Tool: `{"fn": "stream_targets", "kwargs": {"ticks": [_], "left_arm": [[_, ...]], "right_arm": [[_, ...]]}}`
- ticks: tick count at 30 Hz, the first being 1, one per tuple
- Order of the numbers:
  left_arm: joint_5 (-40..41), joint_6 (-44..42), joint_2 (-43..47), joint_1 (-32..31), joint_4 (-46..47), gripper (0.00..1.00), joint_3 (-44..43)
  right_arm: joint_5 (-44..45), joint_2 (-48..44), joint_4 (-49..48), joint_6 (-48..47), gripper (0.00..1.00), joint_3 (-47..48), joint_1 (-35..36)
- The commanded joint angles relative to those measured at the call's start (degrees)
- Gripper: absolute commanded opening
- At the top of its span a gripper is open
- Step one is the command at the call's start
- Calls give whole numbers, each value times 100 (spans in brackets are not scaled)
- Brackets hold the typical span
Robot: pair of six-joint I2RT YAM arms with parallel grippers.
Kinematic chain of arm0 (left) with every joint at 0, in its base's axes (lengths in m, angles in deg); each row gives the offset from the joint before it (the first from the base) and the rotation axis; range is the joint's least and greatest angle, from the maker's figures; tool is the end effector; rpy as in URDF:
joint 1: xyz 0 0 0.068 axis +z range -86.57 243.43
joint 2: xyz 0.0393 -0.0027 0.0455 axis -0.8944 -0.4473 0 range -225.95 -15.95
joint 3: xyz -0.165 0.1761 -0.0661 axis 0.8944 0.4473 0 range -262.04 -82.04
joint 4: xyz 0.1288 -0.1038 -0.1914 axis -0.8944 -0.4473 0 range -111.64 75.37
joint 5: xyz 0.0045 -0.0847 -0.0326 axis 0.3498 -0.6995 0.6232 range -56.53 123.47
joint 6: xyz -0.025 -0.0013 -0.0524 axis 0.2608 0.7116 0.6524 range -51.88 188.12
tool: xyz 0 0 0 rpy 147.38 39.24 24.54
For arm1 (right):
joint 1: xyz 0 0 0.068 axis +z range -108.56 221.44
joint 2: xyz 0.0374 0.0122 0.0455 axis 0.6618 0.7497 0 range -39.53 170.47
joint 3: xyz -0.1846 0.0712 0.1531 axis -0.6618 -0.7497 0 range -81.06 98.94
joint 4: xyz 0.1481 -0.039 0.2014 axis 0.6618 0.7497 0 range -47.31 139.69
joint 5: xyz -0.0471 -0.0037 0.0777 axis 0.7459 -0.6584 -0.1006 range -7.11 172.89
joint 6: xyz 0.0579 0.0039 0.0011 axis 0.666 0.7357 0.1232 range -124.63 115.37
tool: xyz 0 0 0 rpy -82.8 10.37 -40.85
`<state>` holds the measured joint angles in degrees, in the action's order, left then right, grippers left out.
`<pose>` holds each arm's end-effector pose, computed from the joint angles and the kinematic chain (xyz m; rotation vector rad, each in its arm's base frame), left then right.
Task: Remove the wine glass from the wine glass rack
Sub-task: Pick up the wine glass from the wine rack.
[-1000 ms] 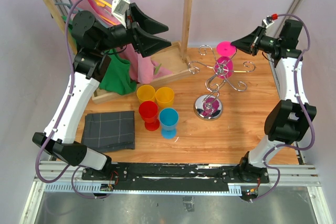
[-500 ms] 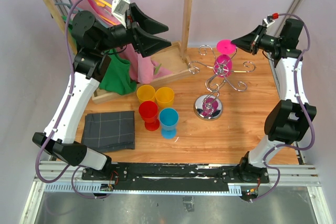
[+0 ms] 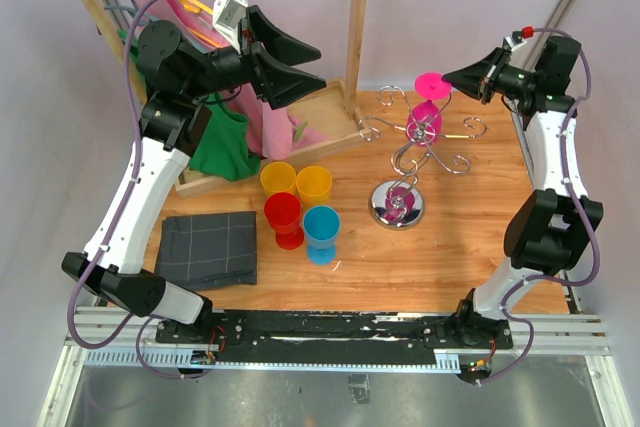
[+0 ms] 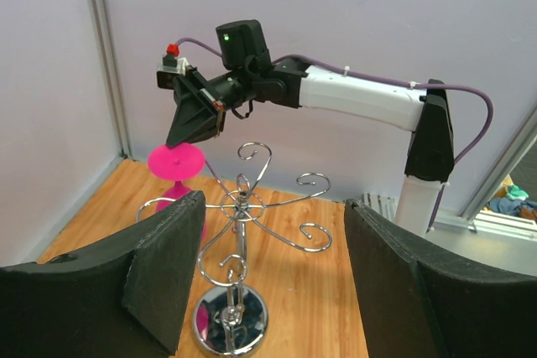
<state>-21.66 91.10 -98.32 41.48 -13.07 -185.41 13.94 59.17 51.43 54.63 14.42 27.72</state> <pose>0.2443 -0.1352 0.5300 0.8881 1.1568 -1.2118 0.3807 -0.0531 0.3795 0.2495 1.9214 1.6029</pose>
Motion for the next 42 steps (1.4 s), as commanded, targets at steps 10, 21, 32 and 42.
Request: {"fn": "stream_targets", "kwargs": {"ticks": [10, 21, 32, 42], "left_arm": [[-41, 37, 13, -57, 81, 72, -60], [-48, 40, 23, -65, 88, 72, -52], [-61, 57, 8, -81, 107, 72, -53], [-70, 73, 19, -81, 140, 72, -34]], "right_arm": [[193, -155, -184, 85, 1, -134, -313], [224, -248, -182, 109, 1, -210, -424], [163, -487, -195, 120, 1, -387, -518], [134, -806, -194, 129, 1, -620, -521]]}}
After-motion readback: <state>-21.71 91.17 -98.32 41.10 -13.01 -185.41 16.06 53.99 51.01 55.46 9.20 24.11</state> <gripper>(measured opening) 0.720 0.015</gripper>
